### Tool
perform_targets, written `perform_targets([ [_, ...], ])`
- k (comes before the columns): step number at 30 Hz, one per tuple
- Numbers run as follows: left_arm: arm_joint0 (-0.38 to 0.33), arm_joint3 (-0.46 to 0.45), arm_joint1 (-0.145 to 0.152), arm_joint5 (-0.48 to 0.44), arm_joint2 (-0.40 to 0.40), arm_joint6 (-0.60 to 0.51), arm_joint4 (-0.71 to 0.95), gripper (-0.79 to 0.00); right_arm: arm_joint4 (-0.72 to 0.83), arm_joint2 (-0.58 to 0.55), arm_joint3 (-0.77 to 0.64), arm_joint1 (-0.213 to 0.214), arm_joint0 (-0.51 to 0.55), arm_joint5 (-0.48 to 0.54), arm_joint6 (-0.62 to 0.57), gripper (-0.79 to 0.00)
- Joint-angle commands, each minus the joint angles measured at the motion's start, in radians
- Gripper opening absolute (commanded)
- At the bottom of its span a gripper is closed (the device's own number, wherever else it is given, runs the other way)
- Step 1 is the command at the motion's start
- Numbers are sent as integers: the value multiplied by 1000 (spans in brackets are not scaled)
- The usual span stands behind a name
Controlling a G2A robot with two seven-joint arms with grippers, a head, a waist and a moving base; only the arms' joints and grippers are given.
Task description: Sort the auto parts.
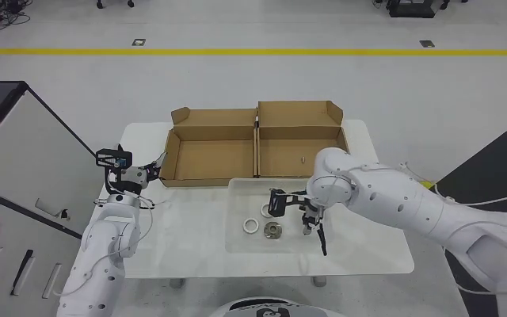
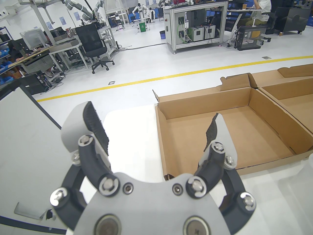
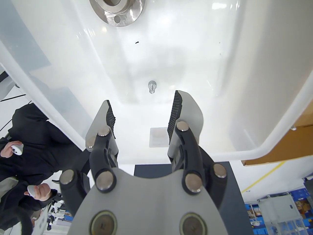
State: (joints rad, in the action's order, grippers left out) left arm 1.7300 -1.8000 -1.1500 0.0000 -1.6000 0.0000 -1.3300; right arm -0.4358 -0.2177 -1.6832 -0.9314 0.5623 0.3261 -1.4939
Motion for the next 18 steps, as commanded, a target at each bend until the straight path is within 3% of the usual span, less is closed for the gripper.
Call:
perform_targets([
  [1,0,0,0,0,0,0,0,0,-1,12,15,-9,-3,-5,-5,-292],
  [18,0,0,0,0,0,0,0,0,-21,48,114,-69,-1,-32,-32,-382],
])
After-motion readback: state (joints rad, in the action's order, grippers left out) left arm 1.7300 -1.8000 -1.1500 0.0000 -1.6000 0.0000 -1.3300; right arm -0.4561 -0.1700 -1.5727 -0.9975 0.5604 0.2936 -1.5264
